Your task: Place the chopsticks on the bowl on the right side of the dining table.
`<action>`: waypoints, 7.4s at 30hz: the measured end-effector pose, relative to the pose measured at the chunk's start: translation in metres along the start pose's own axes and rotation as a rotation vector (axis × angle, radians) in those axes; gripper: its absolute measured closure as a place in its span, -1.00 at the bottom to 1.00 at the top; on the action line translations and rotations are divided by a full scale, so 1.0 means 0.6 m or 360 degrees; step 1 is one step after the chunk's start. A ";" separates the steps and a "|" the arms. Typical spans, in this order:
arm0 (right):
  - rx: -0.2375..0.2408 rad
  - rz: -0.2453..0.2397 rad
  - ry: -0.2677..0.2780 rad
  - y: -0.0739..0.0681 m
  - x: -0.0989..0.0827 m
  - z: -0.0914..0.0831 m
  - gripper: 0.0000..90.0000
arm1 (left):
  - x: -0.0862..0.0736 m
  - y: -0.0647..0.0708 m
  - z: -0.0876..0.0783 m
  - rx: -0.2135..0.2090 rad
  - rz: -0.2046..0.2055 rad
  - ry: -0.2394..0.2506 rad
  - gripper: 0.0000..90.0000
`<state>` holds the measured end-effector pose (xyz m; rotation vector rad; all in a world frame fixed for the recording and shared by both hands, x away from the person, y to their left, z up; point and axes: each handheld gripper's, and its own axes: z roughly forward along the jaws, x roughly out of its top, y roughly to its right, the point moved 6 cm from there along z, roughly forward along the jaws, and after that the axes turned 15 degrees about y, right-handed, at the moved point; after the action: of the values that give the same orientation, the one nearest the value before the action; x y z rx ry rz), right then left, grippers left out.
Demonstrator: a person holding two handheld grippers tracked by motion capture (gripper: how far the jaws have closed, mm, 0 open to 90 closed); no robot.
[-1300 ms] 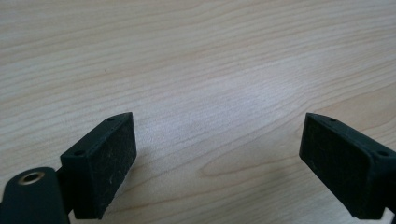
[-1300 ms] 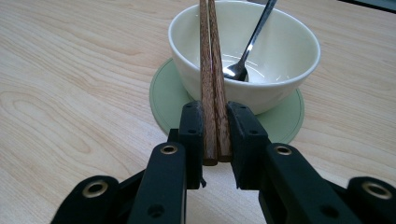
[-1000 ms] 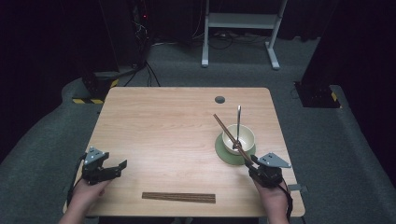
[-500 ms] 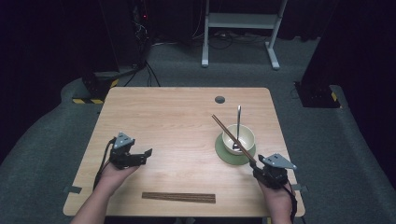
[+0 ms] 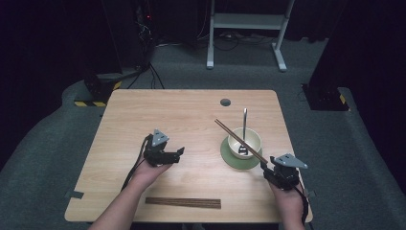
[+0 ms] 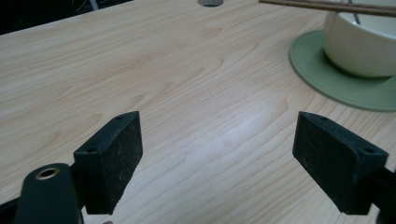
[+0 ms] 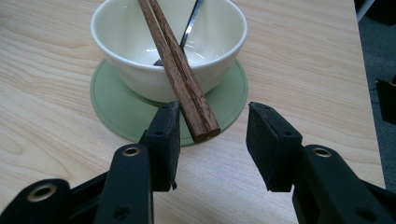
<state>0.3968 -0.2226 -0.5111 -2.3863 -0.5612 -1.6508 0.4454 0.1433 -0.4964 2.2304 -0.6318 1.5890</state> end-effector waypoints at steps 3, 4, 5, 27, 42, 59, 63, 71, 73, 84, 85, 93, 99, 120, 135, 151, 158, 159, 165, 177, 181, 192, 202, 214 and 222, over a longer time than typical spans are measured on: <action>-0.0017 0.0015 0.0004 0.008 -0.001 0.005 0.21 | 0.007 0.017 0.024 -0.0026 -0.0006 0.0009 -0.61; -0.0018 0.0017 0.0008 0.010 -0.001 0.006 0.21 | 0.009 0.023 0.033 -0.0033 0.0006 0.0014 -0.60; -0.0022 0.0015 0.0015 0.012 0.000 0.008 0.22 | 0.010 0.028 0.041 -0.0038 0.0024 0.0011 -0.59; -0.0080 0.0022 0.0050 0.073 0.011 0.019 0.21 | 0.044 0.082 0.165 -0.0029 0.0045 0.0058 -0.48; -0.0125 0.0061 0.0045 0.096 0.019 0.042 0.26 | 0.052 0.101 0.207 -0.0032 0.0058 0.0057 -0.47; -0.0069 0.0040 0.0055 0.082 0.016 0.050 0.21 | 0.050 0.117 0.219 -0.0097 0.0023 0.0082 -0.38; -0.0066 0.0037 0.0062 0.079 0.013 0.051 0.24 | 0.048 0.121 0.221 -0.0104 0.0022 0.0083 -0.35; -0.0077 0.0031 0.0063 0.075 0.009 0.052 0.26 | 0.046 0.126 0.216 -0.0095 0.0048 0.0064 -0.36; -0.0076 0.0030 0.0061 0.075 0.009 0.052 0.27 | 0.045 0.127 0.214 -0.0089 0.0046 0.0063 -0.35; -0.0062 0.0017 0.0034 0.075 0.013 0.059 0.26 | 0.042 0.130 0.193 -0.0072 0.0039 0.0062 -0.30; -0.0061 0.0022 0.0033 0.075 0.013 0.059 0.26 | 0.041 0.130 0.191 -0.0070 0.0035 0.0063 -0.29; -0.0040 0.0012 0.0030 0.070 0.019 0.059 0.24 | 0.030 0.131 0.171 -0.0064 0.0017 0.0076 -0.26; -0.0030 0.0006 0.0019 0.070 0.018 0.060 0.18 | 0.028 0.135 0.161 -0.0077 0.0005 0.0088 -0.25; -0.0097 -0.0023 0.0094 0.060 0.026 0.051 -0.06 | 0.021 0.125 0.140 -0.0043 0.0002 0.0095 -0.24; -0.0157 0.0035 0.0131 0.072 0.001 0.033 0.39 | 0.005 0.109 0.126 -0.0015 -0.0062 0.0085 0.21; -0.0164 0.0053 0.0135 0.065 0.010 0.038 0.60 | -0.003 0.115 0.125 -0.0043 -0.0102 0.0095 0.61; -0.0186 0.0044 0.0125 0.067 0.008 0.040 0.66 | -0.002 0.112 0.125 -0.0021 -0.0115 0.0104 0.66; -0.0189 0.0048 0.0126 0.068 0.009 0.040 0.66 | -0.003 0.111 0.125 -0.0020 -0.0113 0.0102 0.65; -0.0189 0.0044 0.0122 0.067 0.007 0.040 0.65 | -0.004 0.107 0.117 0.0034 -0.0161 0.0143 0.60; -0.0199 0.0031 0.0105 0.066 0.003 0.042 0.66 | 0.003 0.108 0.123 0.0026 -0.0194 0.0150 0.66; -0.0206 0.0033 0.0103 0.068 0.002 0.042 0.67 | 0.004 0.111 0.124 0.0016 -0.0187 0.0149 0.66; -0.0217 0.0042 0.0110 0.072 0.003 0.042 0.67 | 0.004 0.114 0.125 -0.0002 -0.0180 0.0149 0.66; -0.0221 0.0051 0.0116 0.075 0.003 0.042 0.67 | 0.003 0.106 0.124 0.0055 -0.0164 0.0140 0.79; -0.0231 0.0054 0.0116 0.079 0.003 0.043 0.67 | -0.002 0.108 0.128 0.0054 -0.0165 0.0128 0.81; -0.0239 0.0054 0.0121 0.082 0.005 0.045 0.67 | -0.003 0.109 0.127 0.0045 -0.0163 0.0117 0.79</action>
<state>0.4410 -0.2574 -0.5154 -2.4074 -0.3945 -1.8198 0.4712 0.0497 -0.5222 2.1759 -0.4697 1.6301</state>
